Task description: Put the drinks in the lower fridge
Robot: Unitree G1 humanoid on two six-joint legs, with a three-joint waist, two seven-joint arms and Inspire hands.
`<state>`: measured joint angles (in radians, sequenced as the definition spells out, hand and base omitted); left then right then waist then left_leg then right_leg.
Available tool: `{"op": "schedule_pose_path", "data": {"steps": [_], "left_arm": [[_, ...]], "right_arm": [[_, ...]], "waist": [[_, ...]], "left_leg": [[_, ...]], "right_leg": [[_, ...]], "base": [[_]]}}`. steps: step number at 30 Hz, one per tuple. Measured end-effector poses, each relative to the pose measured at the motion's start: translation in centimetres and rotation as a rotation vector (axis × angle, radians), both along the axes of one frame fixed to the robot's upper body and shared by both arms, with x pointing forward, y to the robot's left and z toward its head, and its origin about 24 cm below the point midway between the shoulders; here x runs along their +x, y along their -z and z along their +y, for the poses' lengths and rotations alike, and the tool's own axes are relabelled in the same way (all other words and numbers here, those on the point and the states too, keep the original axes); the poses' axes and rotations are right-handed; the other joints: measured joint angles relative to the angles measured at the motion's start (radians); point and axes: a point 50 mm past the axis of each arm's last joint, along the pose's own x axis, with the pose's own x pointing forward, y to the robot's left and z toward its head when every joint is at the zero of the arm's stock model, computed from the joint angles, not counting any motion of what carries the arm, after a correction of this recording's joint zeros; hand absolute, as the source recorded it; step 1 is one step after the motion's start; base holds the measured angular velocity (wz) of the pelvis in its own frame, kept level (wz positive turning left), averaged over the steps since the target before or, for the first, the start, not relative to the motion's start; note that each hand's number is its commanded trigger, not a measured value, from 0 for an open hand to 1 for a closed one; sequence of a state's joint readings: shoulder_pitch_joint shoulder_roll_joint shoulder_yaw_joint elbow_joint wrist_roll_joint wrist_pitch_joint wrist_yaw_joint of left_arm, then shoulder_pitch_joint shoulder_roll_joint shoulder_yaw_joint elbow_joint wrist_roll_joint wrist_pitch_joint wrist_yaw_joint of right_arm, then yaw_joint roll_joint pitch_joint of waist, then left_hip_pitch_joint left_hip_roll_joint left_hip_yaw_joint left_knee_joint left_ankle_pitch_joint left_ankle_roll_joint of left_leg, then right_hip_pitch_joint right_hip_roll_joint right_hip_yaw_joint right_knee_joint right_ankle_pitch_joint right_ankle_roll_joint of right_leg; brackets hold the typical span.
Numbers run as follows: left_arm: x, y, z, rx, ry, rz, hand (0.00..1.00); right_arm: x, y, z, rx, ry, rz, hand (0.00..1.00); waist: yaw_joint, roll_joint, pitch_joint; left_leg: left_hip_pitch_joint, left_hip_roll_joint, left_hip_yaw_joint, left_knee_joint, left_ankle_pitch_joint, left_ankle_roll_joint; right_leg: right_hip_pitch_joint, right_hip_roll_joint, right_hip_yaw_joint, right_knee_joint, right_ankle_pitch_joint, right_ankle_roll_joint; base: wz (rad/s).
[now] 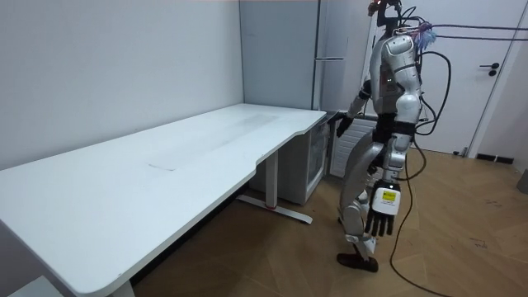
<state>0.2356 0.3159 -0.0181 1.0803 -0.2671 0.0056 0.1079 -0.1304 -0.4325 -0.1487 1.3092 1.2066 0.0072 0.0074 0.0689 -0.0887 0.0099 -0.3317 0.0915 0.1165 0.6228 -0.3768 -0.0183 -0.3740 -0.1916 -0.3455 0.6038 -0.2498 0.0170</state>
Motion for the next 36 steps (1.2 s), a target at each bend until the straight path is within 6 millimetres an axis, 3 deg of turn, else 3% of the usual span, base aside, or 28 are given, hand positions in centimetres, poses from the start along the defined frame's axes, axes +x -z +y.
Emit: {"op": "schedule_pose_path", "data": {"steps": [3, 8, 13, 17, 19, 20, 22, 24, 30, 36], "left_arm": [[-0.8, -0.1, 0.3, 0.019, -0.031, 0.013, 0.0], [-0.8, -0.1, 0.3, 0.029, -0.062, 0.003, 0.0], [-0.8, 0.1, -0.2, 0.014, -0.064, 0.007, 0.0], [-0.7, 0.1, -0.2, 0.025, -0.003, 0.034, 0.0], [-0.7, 0.1, 0.0, 0.028, -0.016, 0.035, 0.0], [-0.8, 0.0, 0.1, 0.031, -0.031, 0.038, 0.0], [-1.2, 0.0, 0.4, 0.04, -0.037, 0.053, 0.0], [-1.5, -0.2, 0.8, 0.052, -0.05, 0.059, 0.0], [-1.8, -0.7, 1.6, 0.076, -0.067, 0.051, 0.0], [-1.2, -0.9, 2.0, 0.075, -0.03, 0.036, 0.0]], "right_arm": [[-2.1, 0.4, -0.3, -0.012, -0.002, 0.041, 0.0], [-3.4, 0.3, -0.5, -0.098, -0.152, 0.136, 0.0], [-2.9, 0.0, -0.7, -0.166, -0.245, 0.191, 0.0], [-0.5, -1.3, -0.9, -0.273, -0.368, 0.178, 0.0], [0.1, -1.9, -1.2, -0.31, -0.381, 0.177, 0.0], [0.5, -2.4, -1.5, -0.332, -0.377, 0.168, 0.0], [1.1, -3.4, -2.3, -0.379, -0.368, 0.166, 0.0], [1.7, -5.3, -4.3, -0.447, -0.315, 0.171, 0.0], [1.4, -8.6, -7.9, -0.585, -0.234, 0.218, 0.0], [1.2, -8.8, -8.1, -0.61, -0.237, 0.246, 0.0]], "waist": [[-0.022, -0.005, -0.0055], [-0.061, -0.007, -0.0081], [-0.073, -0.011, -0.0057], [-0.101, -0.027, -0.002], [-0.11, -0.034, -0.0047], [-0.119, -0.042, -0.0027], [-0.128, -0.051, -0.0059], [-0.148, -0.057, -0.0083], [-0.172, -0.066, -0.0139], [-0.174, -0.063, -0.0117]], "left_leg": [[0.13, -0.002, 0.052, -0.109, 0.018, -0.001], [0.232, 0.0, 0.082, -0.199, 0.032, -0.01], [0.32, 0.002, 0.112, -0.262, 0.042, -0.02], [0.354, -0.003, 0.129, -0.302, 0.058, -0.019], [0.367, -0.001, 0.131, -0.318, 0.064, -0.02], [0.374, 0.0, 0.131, -0.325, 0.067, -0.021], [0.378, 0.0, 0.134, -0.332, 0.068, -0.021], [0.382, 0.005, 0.135, -0.332, 0.068, -0.021], [0.378, 0.025, 0.157, -0.341, 0.07, -0.025], [0.395, 0.033, 0.187, -0.354, 0.073, -0.031]], "right_leg": [[0.083, 0.019, 0.038, -0.069, 0.016, 0.012], [0.149, 0.039, 0.052, -0.112, 0.023, 0.014], [0.201, 0.057, 0.071, -0.142, 0.023, 0.015], [0.215, 0.061, 0.087, -0.162, 0.028, 0.02], [0.231, 0.073, 0.093, -0.189, 0.038, 0.021], [0.239, 0.075, 0.093, -0.197, 0.041, 0.021], [0.243, 0.077, 0.094, -0.209, 0.043, 0.021], [0.252, 0.085, 0.095, -0.226, 0.052, 0.022], [0.257, 0.114, 0.105, -0.267, 0.081, 0.013], [0.256, 0.131, 0.133, -0.277, 0.093, 0.007]], "base": [[-0.38], [-0.2], [-0.18], [-0.1], [-0.04], [0.0], [0.0], [0.0], [-0.11], [-0.16]]}}
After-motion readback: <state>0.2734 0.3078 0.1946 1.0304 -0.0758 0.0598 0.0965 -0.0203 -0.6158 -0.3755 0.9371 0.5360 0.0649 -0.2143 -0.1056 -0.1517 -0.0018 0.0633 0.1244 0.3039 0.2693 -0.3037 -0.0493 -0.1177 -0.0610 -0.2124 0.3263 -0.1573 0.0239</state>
